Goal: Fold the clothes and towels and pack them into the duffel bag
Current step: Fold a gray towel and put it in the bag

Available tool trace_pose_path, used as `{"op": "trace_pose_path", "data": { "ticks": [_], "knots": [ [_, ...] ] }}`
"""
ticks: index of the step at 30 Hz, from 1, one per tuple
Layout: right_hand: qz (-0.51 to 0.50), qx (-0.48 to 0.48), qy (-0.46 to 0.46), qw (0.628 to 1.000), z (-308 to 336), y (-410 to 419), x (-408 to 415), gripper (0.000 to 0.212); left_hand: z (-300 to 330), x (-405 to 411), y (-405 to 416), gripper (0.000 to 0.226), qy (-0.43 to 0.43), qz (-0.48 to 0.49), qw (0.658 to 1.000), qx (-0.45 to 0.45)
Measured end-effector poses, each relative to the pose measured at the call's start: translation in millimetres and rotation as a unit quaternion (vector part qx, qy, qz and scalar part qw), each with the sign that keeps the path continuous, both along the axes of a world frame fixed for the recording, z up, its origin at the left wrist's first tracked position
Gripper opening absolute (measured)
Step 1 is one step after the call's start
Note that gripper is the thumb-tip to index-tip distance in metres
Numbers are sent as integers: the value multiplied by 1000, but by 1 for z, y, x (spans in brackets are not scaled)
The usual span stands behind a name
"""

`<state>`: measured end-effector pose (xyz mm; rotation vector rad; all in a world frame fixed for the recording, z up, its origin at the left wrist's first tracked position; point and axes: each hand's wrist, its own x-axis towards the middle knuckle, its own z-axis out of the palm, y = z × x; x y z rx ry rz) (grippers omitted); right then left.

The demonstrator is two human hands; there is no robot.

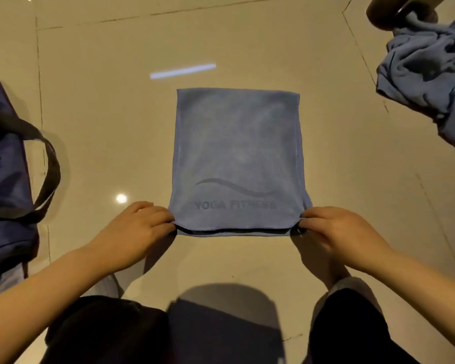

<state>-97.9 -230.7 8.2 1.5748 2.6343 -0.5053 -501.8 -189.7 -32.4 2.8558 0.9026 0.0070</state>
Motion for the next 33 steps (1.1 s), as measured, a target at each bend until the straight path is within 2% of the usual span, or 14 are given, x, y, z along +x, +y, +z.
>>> {"op": "trace_pose_path", "data": {
  "ticks": [3, 6, 9, 12, 14, 16, 18, 21, 26, 30, 33],
  "knots": [
    [20, -43, -45, 998, -28, -12, 0, 37, -15, -6, -10, 39, 17, 10, 999, -43],
    [29, -44, -116, 992, -37, -16, -3, 17, -18, -8, -14, 44, 20, 9, 999, -35],
    [47, 12, -150, 987, -43, -18, -3, 18, -19, 4, -15, 39, 40, 22, 999, -15],
    [56, 35, -138, 988, -48, -12, -4, 22, -24, 16, -15, 36, 32, 70, 996, -42],
    [39, -1, -115, 993, -48, -1, -9, 6, -25, 21, -13, 45, 42, 109, 991, -67],
    [-56, -65, -43, 995, -50, 8, -10, 6, -26, 24, -11, 47, 44, 142, 985, -87],
    [-175, -142, 39, 973, -49, 16, -5, 5, -26, 26, -7, 39, 7, 182, 976, -117],
    [-251, -189, 100, 944, -45, 18, 5, 9, -24, 25, 0, 34, -52, 221, 961, -157],
    [-281, -205, 101, 932, -48, 21, 4, 10, -24, 26, 1, 53, -14, 175, 974, -141],
    [-242, -222, 70, 942, -44, 25, 6, 22, -25, 39, 0, 41, -27, 213, 971, -107],
    [-276, -185, 82, 940, -43, 25, 7, 8, -25, 38, 2, 40, -39, 236, 965, -106]
  ]
}}
